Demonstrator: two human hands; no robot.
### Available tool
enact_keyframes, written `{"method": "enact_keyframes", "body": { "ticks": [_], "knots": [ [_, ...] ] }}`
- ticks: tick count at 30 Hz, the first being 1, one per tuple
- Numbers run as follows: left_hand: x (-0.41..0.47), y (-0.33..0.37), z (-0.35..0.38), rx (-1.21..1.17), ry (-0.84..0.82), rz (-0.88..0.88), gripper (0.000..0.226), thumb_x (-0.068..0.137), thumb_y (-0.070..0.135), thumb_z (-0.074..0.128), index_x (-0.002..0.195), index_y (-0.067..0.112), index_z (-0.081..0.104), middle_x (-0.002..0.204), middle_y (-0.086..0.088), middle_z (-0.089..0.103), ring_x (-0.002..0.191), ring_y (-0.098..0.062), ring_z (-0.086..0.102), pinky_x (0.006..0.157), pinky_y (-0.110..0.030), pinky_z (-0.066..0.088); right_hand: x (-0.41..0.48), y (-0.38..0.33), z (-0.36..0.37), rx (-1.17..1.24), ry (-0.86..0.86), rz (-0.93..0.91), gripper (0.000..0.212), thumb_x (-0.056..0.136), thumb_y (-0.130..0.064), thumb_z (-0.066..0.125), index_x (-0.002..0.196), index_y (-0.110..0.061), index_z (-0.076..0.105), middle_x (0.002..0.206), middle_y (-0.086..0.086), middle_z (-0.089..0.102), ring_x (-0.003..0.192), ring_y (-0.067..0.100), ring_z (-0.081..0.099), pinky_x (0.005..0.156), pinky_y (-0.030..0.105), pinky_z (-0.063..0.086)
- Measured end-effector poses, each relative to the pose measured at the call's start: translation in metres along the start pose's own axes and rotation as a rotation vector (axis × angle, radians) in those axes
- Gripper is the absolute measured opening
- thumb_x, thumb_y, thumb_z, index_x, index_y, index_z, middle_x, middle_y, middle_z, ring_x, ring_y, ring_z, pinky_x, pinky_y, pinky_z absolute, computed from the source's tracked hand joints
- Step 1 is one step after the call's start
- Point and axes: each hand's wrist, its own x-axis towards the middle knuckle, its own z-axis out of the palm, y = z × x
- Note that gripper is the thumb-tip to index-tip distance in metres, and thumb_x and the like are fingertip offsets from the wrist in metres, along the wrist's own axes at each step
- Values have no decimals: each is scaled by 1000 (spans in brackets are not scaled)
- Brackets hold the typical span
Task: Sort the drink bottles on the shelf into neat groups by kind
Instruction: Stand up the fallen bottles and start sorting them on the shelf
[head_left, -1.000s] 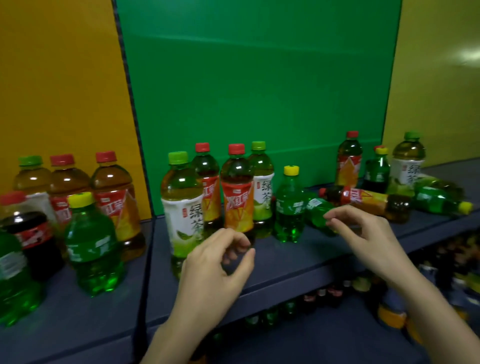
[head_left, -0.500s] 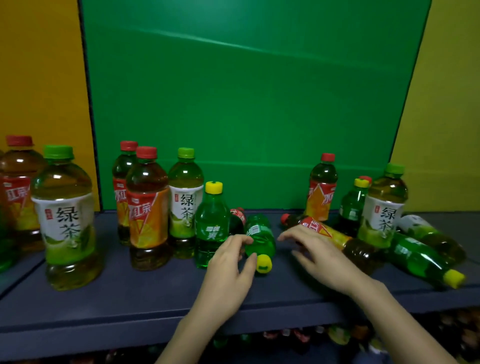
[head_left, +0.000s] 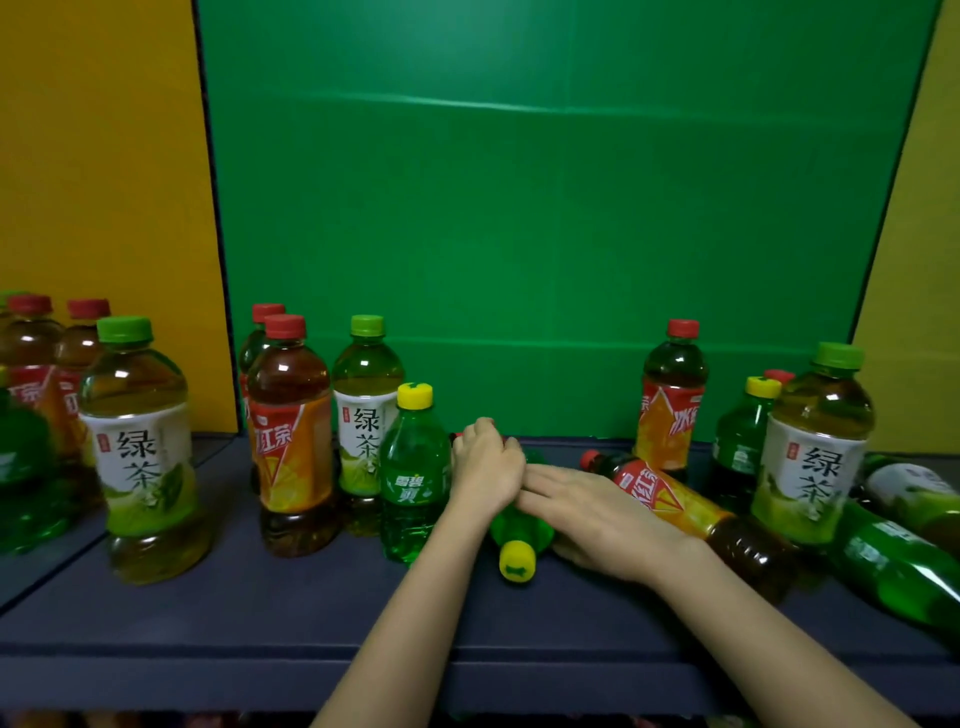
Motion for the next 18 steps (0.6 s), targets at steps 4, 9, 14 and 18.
{"method": "enact_keyframes", "body": {
  "ticks": [4,9,14,18],
  "knots": [
    [7,7,1,283,4,-46,38,95,19,39,129,1,38,139,-18,41,128,-32,35,102,-37,28,-7,8,1,84,-18,17,65,73,-5,63,134,-20,43,140,1,46,131,19,41,102,32,43],
    [11,11,-3,626,-44,25,45,94,21,46,131,-2,34,137,-17,40,128,-30,36,100,-35,32,-21,15,-4,184,-26,106,64,84,-16,64,139,-29,35,143,-20,31,132,-7,19,109,10,15],
    [15,1,-3,828,-88,26,52,92,30,53,131,0,36,135,-14,45,127,-27,45,98,-31,38,-30,26,-14,386,19,244,72,77,-26,74,133,-45,33,133,-33,33,125,-18,28,103,6,22],
    [16,-8,-5,803,-90,30,56,84,35,61,127,4,43,131,-10,52,122,-26,50,94,-32,41,-32,29,-19,589,108,353,74,72,-33,77,129,-50,34,133,-30,41,125,-10,38,106,16,33]
  ]
}}
